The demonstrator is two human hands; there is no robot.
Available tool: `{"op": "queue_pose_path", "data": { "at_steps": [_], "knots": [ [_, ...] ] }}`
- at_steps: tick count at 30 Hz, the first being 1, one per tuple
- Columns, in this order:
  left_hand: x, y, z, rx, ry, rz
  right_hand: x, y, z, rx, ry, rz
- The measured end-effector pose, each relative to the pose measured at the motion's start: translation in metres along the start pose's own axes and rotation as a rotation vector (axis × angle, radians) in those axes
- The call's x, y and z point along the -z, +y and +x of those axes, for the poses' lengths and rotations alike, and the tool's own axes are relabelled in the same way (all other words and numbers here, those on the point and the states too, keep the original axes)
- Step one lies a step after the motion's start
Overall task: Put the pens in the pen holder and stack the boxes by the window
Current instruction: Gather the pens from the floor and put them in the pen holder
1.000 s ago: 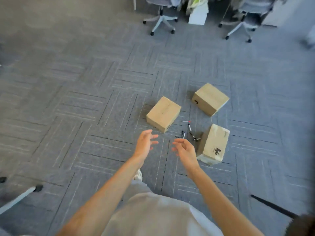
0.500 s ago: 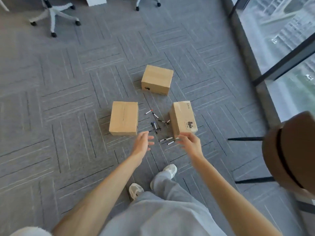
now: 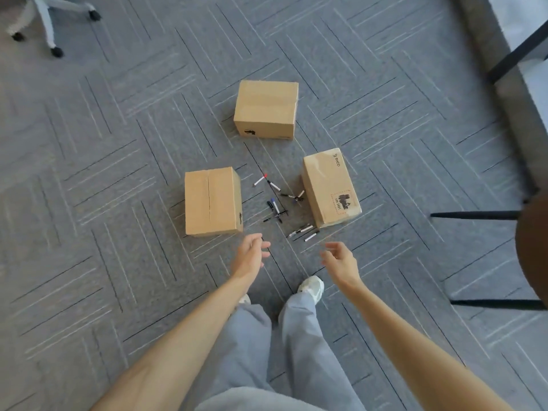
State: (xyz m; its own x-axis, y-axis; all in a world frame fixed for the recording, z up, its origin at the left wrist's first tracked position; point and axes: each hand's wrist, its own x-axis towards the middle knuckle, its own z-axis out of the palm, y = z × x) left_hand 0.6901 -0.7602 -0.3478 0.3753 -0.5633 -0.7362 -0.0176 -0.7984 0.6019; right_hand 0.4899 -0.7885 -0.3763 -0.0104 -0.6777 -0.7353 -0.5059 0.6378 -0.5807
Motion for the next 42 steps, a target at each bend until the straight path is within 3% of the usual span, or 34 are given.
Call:
{"op": "queue_pose_path", "data": {
  "at_steps": [8, 19, 27, 32, 35, 39, 42],
  "knots": [
    [-0.053, -0.058, 0.123, 0.054, -0.031, 0.145, -0.048, 0.057, 0.107, -0.147, -0.040, 0.091],
    [-0.110, -0.197, 0.326, 0.116, -0.144, 0.338, -0.151, 0.191, 0.292, -0.360, 0.004, 0.099],
    [-0.159, -0.275, 0.448, -0.023, -0.233, 0.561, -0.207, 0.250, 0.431, -0.375, 0.152, 0.120],
    [-0.195, -0.295, 0.495, -0.263, -0.201, 0.643, -0.219, 0.268, 0.491, -0.409, 0.312, 0.114],
    [-0.209, -0.302, 0.515, -0.373, -0.177, 0.687, -0.225, 0.283, 0.516, -0.443, 0.447, 0.091],
    [-0.225, -0.304, 0.530, -0.525, -0.189, 0.767, -0.233, 0.291, 0.522, -0.440, 0.499, 0.034],
    [-0.238, -0.302, 0.537, -0.513, -0.140, 0.788, -0.232, 0.292, 0.520, -0.389, 0.506, -0.088]
  ]
}}
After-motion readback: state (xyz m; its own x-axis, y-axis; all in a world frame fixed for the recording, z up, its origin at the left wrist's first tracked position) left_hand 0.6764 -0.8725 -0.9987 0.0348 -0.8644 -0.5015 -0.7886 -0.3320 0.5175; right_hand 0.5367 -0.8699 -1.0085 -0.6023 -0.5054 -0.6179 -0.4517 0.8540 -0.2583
